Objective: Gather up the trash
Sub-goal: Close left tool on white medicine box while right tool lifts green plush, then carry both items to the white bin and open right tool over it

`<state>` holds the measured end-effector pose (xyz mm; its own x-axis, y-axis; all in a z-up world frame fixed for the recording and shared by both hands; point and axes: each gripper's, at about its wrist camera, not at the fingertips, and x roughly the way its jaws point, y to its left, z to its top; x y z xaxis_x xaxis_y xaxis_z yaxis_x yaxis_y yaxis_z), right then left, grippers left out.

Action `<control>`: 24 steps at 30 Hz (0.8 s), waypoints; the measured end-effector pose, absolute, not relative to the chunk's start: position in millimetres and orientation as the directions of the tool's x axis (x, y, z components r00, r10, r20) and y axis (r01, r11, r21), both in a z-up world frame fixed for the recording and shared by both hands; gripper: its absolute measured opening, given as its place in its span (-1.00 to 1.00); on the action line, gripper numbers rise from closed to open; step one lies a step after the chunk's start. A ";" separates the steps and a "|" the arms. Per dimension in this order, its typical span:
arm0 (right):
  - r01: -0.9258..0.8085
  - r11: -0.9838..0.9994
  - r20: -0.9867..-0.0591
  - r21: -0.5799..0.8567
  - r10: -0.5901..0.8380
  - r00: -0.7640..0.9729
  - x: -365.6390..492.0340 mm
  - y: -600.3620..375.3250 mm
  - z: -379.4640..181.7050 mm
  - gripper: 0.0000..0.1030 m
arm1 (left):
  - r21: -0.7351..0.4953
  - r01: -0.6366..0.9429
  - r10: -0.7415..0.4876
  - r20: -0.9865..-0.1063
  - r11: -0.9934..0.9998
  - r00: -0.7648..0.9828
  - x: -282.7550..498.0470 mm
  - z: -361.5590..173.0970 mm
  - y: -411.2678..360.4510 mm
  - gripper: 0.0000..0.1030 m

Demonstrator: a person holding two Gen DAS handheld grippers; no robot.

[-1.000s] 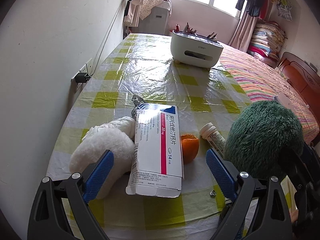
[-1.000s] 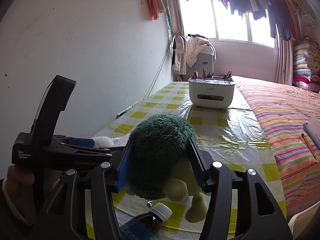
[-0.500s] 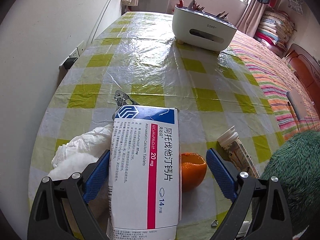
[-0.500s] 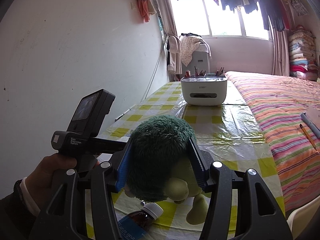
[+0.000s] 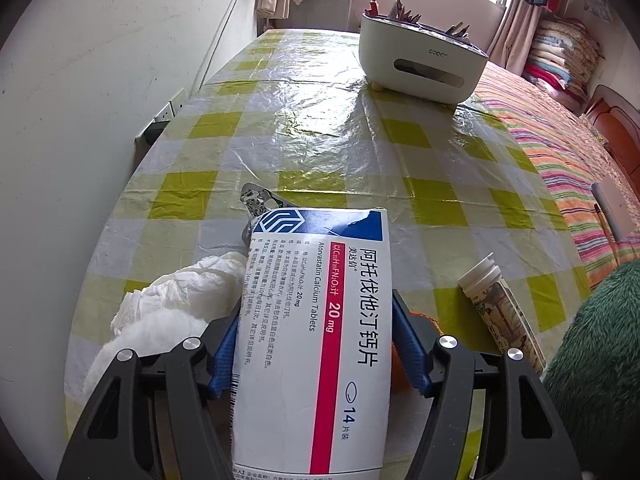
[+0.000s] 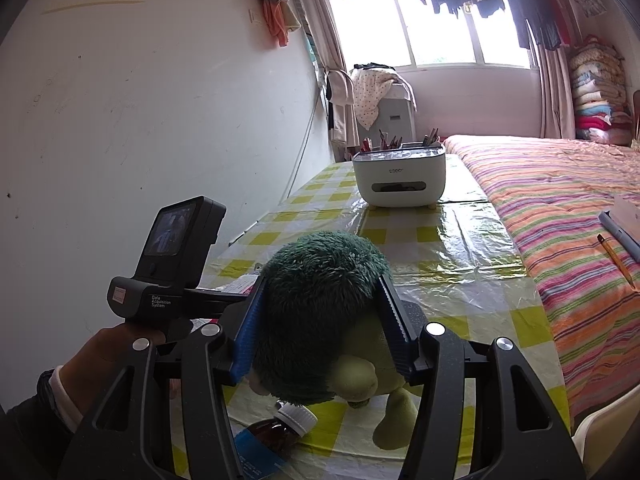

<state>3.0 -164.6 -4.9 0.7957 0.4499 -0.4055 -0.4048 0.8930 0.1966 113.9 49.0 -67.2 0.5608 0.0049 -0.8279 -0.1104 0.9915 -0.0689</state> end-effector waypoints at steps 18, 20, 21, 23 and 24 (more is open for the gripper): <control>-0.367 0.913 -0.389 0.180 0.409 0.826 -5.6 -180.2 3.8 0.03 | -0.074 -0.092 0.016 -0.688 0.993 0.726 65.7 -17.1 27.2 0.20; -0.361 0.916 -0.388 0.175 0.401 0.830 -7.3 -181.9 4.1 0.03 | -0.087 -0.074 -0.005 -0.680 0.993 0.733 61.0 -12.4 22.2 0.20; -0.357 0.919 -0.388 0.169 0.395 0.833 -8.0 -182.6 4.1 0.03 | -0.094 -0.069 -0.013 -0.676 0.993 0.737 59.0 -10.5 18.8 0.20; -0.346 0.925 -0.388 0.158 0.381 0.840 -9.2 -185.0 4.2 0.03 | -0.102 -0.053 -0.030 -0.670 0.993 0.742 55.8 -7.4 12.0 0.20; -0.341 0.928 -0.388 0.153 0.374 0.843 -9.5 -187.0 4.1 0.03 | -0.105 -0.043 -0.038 -0.666 0.994 0.745 54.4 -5.9 8.4 0.20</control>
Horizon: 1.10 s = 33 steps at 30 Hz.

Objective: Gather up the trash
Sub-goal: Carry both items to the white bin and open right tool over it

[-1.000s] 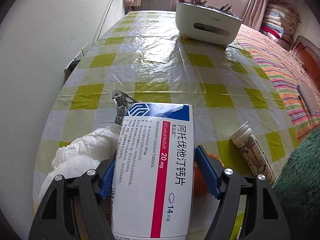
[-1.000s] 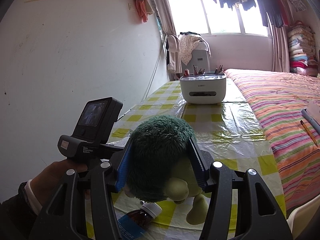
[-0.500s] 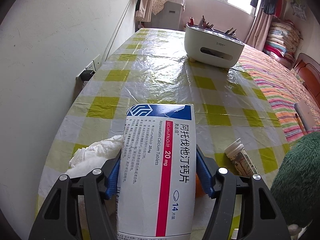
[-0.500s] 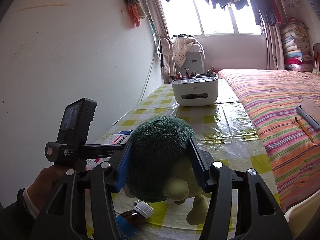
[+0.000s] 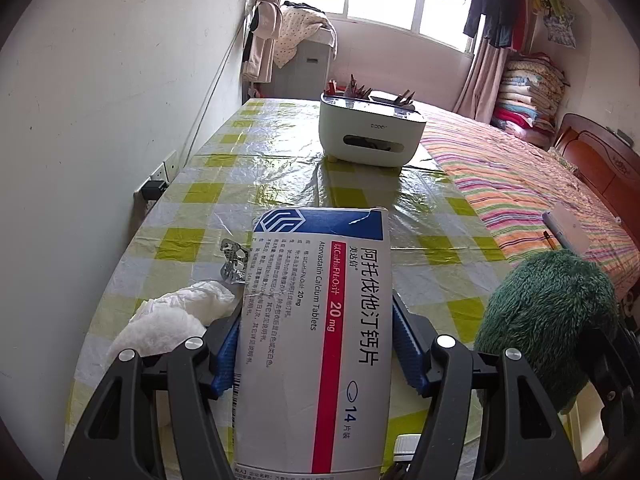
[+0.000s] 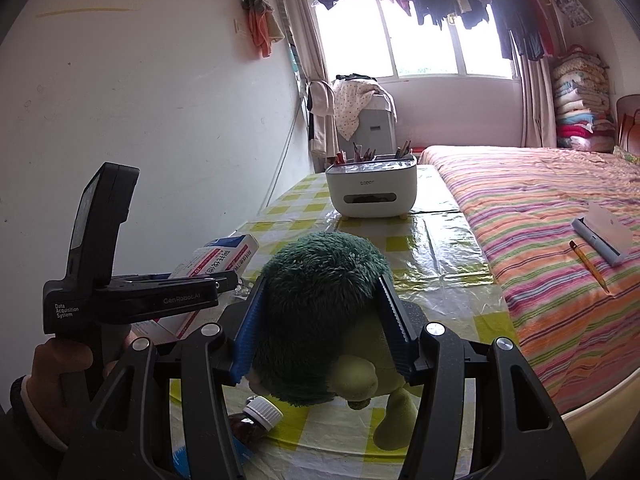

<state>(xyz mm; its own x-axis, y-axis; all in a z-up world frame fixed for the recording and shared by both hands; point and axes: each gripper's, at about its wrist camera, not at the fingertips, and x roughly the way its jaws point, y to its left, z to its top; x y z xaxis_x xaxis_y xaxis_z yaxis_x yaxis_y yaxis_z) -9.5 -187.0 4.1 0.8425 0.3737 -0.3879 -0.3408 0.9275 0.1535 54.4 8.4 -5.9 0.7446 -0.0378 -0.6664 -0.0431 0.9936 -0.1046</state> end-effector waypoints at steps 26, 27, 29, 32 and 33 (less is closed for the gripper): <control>-0.127 0.985 -0.416 0.116 0.164 0.894 -38.0 -253.5 -9.5 0.03 | -0.140 0.123 -0.184 -0.638 0.983 0.748 21.1 2.2 -76.3 0.21; -0.118 0.986 -0.414 0.117 0.156 0.897 -40.2 -256.7 -9.9 0.03 | -0.139 0.131 -0.190 -0.636 0.982 0.748 19.4 2.3 -80.1 0.21; -0.097 0.988 -0.412 0.116 0.137 0.901 -44.7 -263.5 -10.9 0.03 | -0.138 0.150 -0.204 -0.633 0.979 0.747 16.6 3.1 -89.2 0.21; -0.070 0.991 -0.410 0.118 0.112 0.905 -50.7 -274.3 -12.4 0.03 | -0.135 0.175 -0.221 -0.632 0.975 0.743 13.3 4.3 -103.3 0.21; -0.061 0.991 -0.410 0.123 0.106 0.906 -52.5 -278.3 -13.0 0.03 | -0.133 0.183 -0.225 -0.632 0.974 0.741 12.3 4.5 -107.6 0.21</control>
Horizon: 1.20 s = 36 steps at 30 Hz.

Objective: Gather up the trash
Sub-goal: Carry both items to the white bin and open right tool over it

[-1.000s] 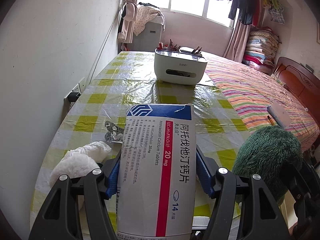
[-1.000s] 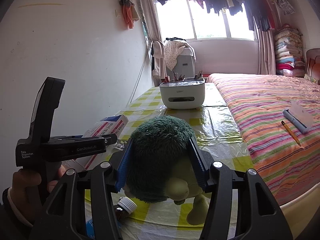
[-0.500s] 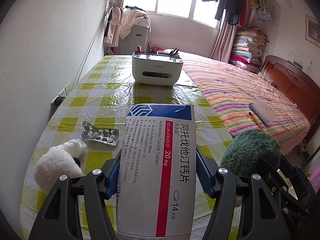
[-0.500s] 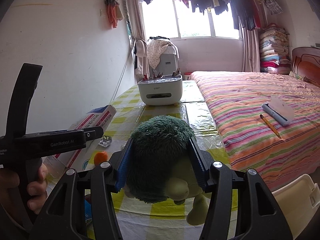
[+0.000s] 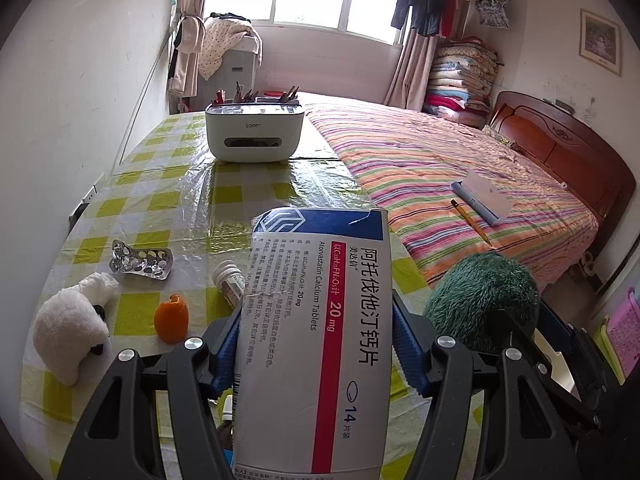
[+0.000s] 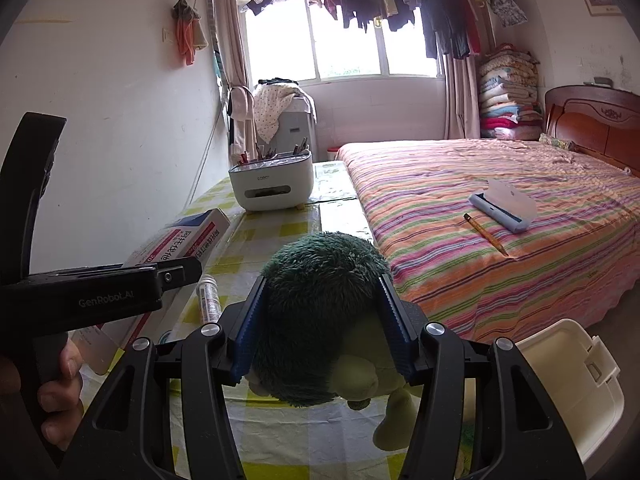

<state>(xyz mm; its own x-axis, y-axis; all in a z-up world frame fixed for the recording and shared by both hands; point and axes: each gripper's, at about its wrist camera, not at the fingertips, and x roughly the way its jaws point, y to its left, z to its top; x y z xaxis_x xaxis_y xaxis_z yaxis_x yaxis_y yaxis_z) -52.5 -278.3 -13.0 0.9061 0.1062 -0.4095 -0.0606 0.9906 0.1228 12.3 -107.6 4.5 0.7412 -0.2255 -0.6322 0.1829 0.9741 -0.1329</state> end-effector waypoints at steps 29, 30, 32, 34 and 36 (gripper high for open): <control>0.322 0.904 -0.465 0.282 -0.165 0.870 -89.4 -392.1 -31.0 0.03 | -0.087 0.319 -0.299 -0.636 0.944 0.712 -4.1 -3.8 -191.2 0.21; 0.332 0.899 -0.467 0.286 -0.172 0.868 -90.2 -396.1 -31.8 0.03 | -0.088 0.324 -0.303 -0.639 0.942 0.707 -5.3 -4.0 -194.3 0.21; 0.350 0.891 -0.471 0.288 -0.186 0.862 -91.7 -401.1 -33.0 0.03 | -0.088 0.330 -0.307 -0.641 0.940 0.703 -6.4 -4.7 -198.9 0.21; 0.364 0.884 -0.475 0.293 -0.196 0.858 -92.0 -405.6 -34.1 0.04 | -0.082 0.340 -0.311 -0.641 0.937 0.702 -8.8 -4.7 -204.3 0.22; 0.374 0.879 -0.480 0.297 -0.201 0.854 -92.7 -409.7 -35.3 0.06 | -0.078 0.348 -0.314 -0.640 0.934 0.701 -10.7 -4.9 -209.0 0.22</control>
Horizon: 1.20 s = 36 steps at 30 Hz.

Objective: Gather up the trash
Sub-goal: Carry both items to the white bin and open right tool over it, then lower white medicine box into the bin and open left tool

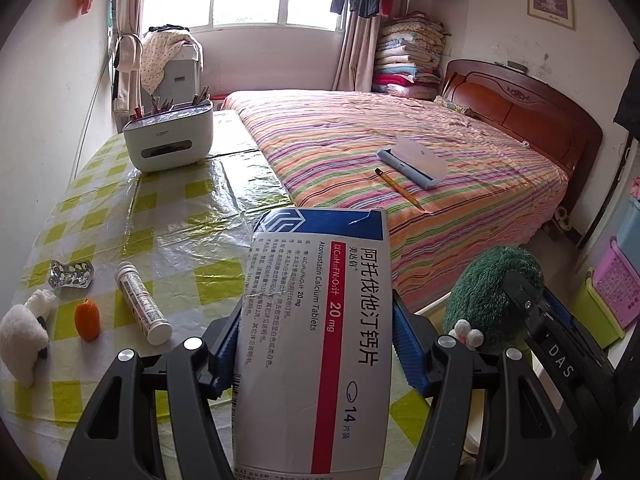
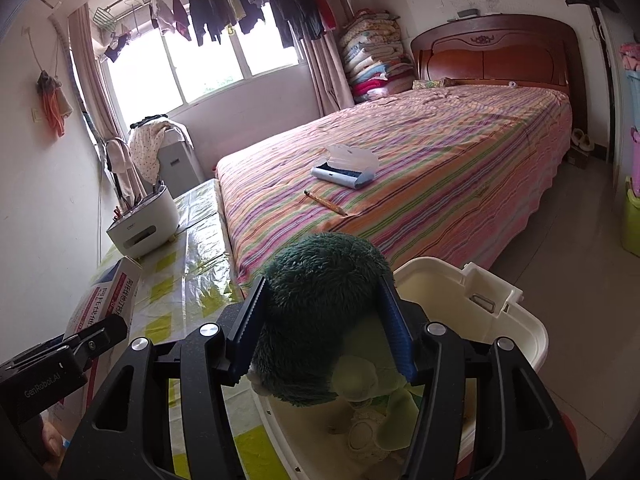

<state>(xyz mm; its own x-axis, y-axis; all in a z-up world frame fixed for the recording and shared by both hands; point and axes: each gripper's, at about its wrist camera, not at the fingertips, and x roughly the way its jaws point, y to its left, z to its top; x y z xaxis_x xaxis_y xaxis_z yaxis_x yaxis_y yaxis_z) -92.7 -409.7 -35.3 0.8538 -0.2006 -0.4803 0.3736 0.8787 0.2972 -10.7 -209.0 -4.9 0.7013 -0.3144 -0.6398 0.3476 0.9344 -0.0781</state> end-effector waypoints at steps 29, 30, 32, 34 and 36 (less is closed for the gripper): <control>0.473 0.672 -0.244 0.569 -0.412 0.878 -181.2 -468.2 -29.3 0.45 | -0.225 0.532 -0.531 -0.655 0.816 0.537 -20.0 -17.7 -287.9 0.22; 0.472 0.669 -0.241 0.574 -0.413 0.878 -182.8 -468.9 -29.2 0.45 | -0.225 0.539 -0.535 -0.656 0.812 0.532 -20.8 -18.5 -291.1 0.23; 0.466 0.659 -0.234 0.590 -0.412 0.880 -186.2 -470.7 -29.8 0.46 | -0.238 0.559 -0.556 -0.657 0.794 0.510 -21.9 -21.1 -297.6 0.23; 0.461 0.654 -0.224 0.599 -0.416 0.881 -190.1 -471.9 -29.5 0.46 | -0.253 0.572 -0.570 -0.664 0.780 0.484 -21.7 -25.8 -304.8 0.24; 0.456 0.652 -0.214 0.606 -0.419 0.883 -193.6 -470.9 -29.2 0.47 | -0.256 0.586 -0.579 -0.667 0.769 0.469 -22.7 -29.9 -311.1 0.27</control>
<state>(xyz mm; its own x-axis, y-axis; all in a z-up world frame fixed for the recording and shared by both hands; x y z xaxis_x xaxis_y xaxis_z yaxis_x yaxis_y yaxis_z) -193.6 -470.9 -29.2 0.8826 -0.4188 -0.2136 0.4560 0.6519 0.6059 -22.7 -311.1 -29.9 0.4687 -0.5793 -0.6669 0.5857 0.7689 -0.2562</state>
